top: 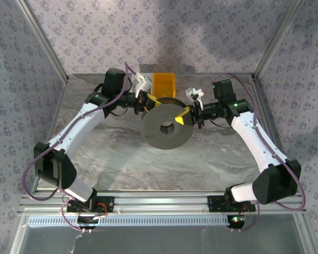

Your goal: Wrap the cables

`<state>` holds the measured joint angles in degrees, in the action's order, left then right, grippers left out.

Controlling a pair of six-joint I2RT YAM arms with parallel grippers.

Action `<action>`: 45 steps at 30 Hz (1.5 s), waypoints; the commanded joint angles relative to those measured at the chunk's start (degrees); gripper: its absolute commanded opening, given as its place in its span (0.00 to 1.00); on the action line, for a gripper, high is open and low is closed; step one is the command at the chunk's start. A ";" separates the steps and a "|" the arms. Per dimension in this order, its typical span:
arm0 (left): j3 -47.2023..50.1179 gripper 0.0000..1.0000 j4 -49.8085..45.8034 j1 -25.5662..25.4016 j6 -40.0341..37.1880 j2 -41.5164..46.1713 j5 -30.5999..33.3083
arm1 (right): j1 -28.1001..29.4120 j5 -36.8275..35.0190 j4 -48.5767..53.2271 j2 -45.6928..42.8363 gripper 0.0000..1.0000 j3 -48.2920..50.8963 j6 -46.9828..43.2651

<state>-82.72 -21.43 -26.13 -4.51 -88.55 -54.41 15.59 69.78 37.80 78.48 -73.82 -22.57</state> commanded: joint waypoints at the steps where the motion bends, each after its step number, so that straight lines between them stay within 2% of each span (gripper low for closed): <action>1: -3.22 0.28 -0.04 0.62 1.60 2.89 5.65 | -2.00 -1.93 1.45 -0.63 0.00 0.47 0.56; 3: -2.27 0.42 -1.60 1.52 0.57 4.90 9.30 | -2.94 -1.13 1.61 -1.39 0.00 0.87 0.51; 6: -0.33 0.54 -2.40 3.91 0.47 8.47 13.54 | -4.38 1.07 1.58 -2.49 0.00 1.64 0.49; 12: 1.42 0.65 -4.07 9.30 -0.17 13.65 17.72 | -5.37 2.03 2.37 -3.27 0.00 2.59 0.06; 16: 2.15 0.71 -5.24 10.70 -0.80 15.76 22.12 | -5.17 1.48 1.08 -3.28 0.00 4.36 1.80; 19: 4.17 0.77 -5.04 10.92 -0.52 17.62 26.54 | -4.83 -0.59 -2.50 -2.96 0.00 8.01 6.09; 22: 7.40 0.83 -4.53 10.92 0.94 20.00 30.40 | -4.84 -1.92 -9.53 -0.95 0.00 12.00 14.37; 26: 15.49 0.99 -1.09 10.84 4.99 25.30 36.48 | -4.30 -6.23 -20.99 2.67 0.00 18.46 27.24; 32: 25.59 1.00 0.42 9.88 7.36 33.77 48.42 | -3.41 -9.61 -37.48 7.56 0.00 26.21 41.93; 36: 30.07 1.00 1.49 9.19 8.41 37.05 52.65 | -1.62 -9.50 -48.10 10.64 0.00 29.10 47.83; 40: 34.29 1.00 2.97 8.64 10.37 38.10 57.67 | 0.13 -11.57 -49.23 14.28 0.00 28.91 48.10; 41: 35.07 1.00 3.08 8.55 11.01 38.19 59.11 | 0.27 -12.23 -48.95 15.02 0.06 28.82 47.89; 45: 37.28 1.00 3.69 8.55 13.13 38.45 63.27 | 0.59 -14.14 -45.83 16.07 0.16 28.37 45.24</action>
<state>-46.11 -20.21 -17.28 5.96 -50.94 3.53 15.79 60.73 -8.60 93.25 -45.65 25.15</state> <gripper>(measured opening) 0.997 0.143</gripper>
